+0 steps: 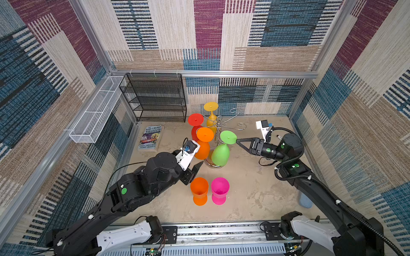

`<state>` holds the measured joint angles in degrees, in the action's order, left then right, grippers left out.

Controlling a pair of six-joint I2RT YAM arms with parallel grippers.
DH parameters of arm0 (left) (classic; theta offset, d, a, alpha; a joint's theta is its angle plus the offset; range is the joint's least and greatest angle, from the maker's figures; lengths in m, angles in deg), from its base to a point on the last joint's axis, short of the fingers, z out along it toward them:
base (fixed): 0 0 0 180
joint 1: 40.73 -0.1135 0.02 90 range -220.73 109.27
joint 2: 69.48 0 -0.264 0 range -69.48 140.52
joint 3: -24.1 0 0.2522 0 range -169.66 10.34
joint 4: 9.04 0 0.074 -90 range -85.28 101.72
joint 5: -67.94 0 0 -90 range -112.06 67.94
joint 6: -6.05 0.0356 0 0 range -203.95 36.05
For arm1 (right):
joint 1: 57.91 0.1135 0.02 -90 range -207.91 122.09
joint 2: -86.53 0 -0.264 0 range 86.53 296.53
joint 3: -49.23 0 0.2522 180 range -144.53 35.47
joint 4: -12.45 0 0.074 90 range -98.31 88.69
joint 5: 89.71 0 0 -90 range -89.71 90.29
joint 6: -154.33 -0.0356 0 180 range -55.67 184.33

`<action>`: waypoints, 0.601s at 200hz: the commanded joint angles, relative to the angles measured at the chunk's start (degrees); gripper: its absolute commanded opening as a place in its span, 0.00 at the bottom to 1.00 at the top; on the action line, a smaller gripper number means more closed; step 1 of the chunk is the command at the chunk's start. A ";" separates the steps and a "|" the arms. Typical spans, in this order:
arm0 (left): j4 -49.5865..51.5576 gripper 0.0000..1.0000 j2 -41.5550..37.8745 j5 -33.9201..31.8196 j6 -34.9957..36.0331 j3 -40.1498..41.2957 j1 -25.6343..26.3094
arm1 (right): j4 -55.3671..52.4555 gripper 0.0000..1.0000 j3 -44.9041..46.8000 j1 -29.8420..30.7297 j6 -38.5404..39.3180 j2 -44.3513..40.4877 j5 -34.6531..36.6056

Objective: Take the wine glass off the wine glass rack
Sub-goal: Pick up the wine glass from the wine glass rack.

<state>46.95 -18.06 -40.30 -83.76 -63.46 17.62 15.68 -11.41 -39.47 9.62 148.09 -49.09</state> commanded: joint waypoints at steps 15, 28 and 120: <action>-1.77 0.63 -0.08 1.10 1.12 0.18 -0.36 | 3.53 0.44 -1.55 0.62 -0.91 1.31 0.41; -1.86 0.63 -0.10 1.10 1.18 0.31 -0.50 | 3.16 0.42 -1.97 0.81 -0.57 1.94 0.78; -1.73 0.63 -0.18 2.32 1.22 0.51 -1.07 | 2.23 0.24 -3.18 1.34 -0.72 3.83 1.57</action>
<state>46.91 -18.21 -38.39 -83.52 -62.93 16.66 16.99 -14.01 -38.20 9.09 151.98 -48.00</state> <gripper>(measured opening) 0.633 0.267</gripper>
